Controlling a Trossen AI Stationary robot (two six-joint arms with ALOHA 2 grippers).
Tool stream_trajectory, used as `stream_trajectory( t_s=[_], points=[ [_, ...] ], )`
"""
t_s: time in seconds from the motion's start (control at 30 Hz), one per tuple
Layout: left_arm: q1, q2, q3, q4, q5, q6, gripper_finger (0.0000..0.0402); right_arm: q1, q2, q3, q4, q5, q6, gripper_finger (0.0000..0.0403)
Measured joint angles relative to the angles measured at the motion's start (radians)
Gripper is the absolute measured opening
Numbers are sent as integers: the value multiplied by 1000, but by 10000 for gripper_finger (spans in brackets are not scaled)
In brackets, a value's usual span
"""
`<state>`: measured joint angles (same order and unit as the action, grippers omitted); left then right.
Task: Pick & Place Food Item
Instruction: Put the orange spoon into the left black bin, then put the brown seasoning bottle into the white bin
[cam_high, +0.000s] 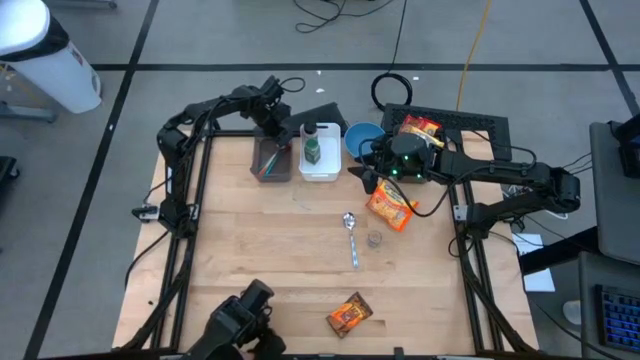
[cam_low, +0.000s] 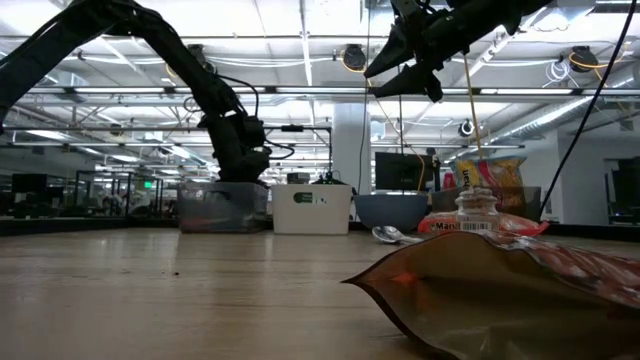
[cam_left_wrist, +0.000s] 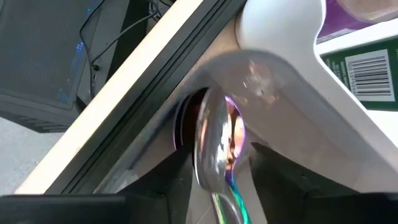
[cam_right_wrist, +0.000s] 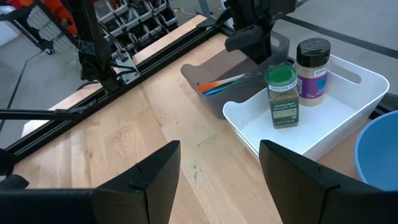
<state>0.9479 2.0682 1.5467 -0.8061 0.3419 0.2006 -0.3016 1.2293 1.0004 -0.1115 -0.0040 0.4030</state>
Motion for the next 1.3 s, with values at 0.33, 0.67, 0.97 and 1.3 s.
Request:
stream_trajectory(
  t_s=[0.33, 0.67, 0.97, 1.3],
  points=[
    [1, -28, 0, -61, -43, 8, 209, 0, 0, 0, 1, 0, -1, 212],
    [4, -160, 0, -59, -154, 0, 202, 0, 0, 0, 1, -1, -4, 212],
    [3, -339, 0, -57, -162, -104, 199, 0, 0, 0, 8, 2, -4, 212],
    [-22, -578, 0, 58, -159, -101, 200, 0, 0, 0, 56, 3, -4, 212]
  ],
)
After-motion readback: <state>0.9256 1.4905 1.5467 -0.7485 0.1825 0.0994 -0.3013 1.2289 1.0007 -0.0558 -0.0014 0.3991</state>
